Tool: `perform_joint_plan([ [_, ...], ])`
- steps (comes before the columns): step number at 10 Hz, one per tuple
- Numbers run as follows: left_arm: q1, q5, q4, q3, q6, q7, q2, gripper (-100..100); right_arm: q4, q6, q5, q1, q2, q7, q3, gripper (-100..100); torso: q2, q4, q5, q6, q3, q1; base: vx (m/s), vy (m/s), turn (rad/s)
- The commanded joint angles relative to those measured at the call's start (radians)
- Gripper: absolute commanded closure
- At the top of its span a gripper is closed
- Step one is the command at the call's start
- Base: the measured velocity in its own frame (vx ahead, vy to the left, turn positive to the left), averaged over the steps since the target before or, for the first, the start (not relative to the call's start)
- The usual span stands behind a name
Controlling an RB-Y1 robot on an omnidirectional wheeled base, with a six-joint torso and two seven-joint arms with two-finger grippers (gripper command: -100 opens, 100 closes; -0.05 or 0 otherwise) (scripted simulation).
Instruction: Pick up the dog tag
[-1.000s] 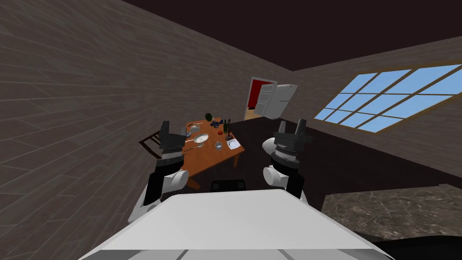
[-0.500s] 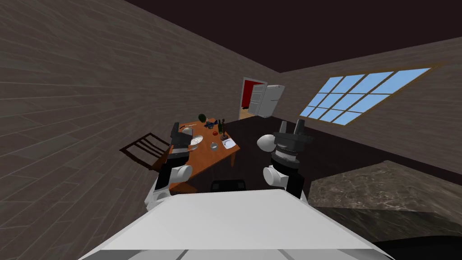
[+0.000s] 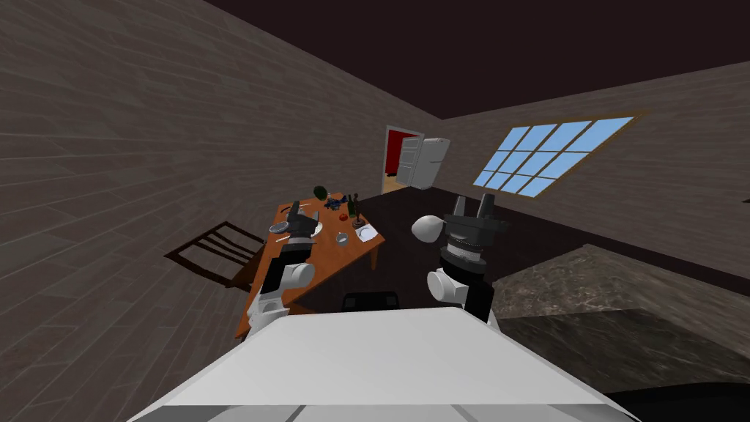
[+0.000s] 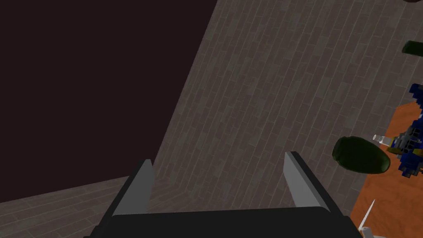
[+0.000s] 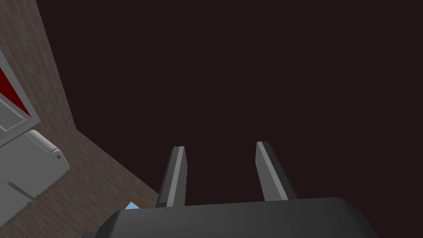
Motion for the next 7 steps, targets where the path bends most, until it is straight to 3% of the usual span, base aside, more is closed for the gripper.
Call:
perform_joint_plan([
  [1,-0.041,0.050,0.050,0.005,0.029,0.000,0.022,-100,0.000,0.000,0.000,0.000,0.000,0.000,0.000,0,0.000,0.000,0.000,0.000,0.000,0.000,-0.011,-0.017,-0.245],
  [2,-0.041,0.064,0.069,0.005,0.029,0.000,0.022,-100,0.000,0.000,0.000,0.000,0.000,0.000,0.000,0,0.000,0.000,0.000,0.000,0.000,0.000,-0.007,-0.011,-0.093],
  [3,-0.067,0.103,0.103,0.007,0.049,-0.001,0.034,-100,0.000,0.000,0.000,0.000,0.000,0.000,0.000,0,0.000,0.000,0.000,-0.001,0.000,0.000,-0.006,-0.014,-0.195],
  [4,-0.067,0.107,0.116,0.007,0.049,-0.001,0.034,-100,0.000,0.000,0.000,0.000,0.000,0.000,0.000,0,0.000,0.000,0.000,0.000,0.000,0.000,-0.005,-0.006,-0.085],
  [5,-0.092,0.150,0.147,0.009,0.070,-0.002,0.047,-100,0.000,0.000,0.000,0.000,0.000,0.000,0.000,0,0.000,0.000,0.000,-0.001,0.000,0.000,-0.008,-0.013,-0.158],
  [6,-0.092,0.151,0.165,0.009,0.070,-0.002,0.047,-100,0.000,0.000,0.000,0.000,0.000,0.000,0.000,0,0.000,0.000,0.000,0.000,0.000,0.000,-0.006,-0.009,-0.112],
  [7,-0.118,0.195,0.200,0.012,0.093,-0.004,0.058,-100,0.000,0.000,0.000,0.000,0.000,0.000,0.000,0,0.000,0.000,0.000,-0.001,0.000,0.000,-0.004,-0.014,-0.195],
])
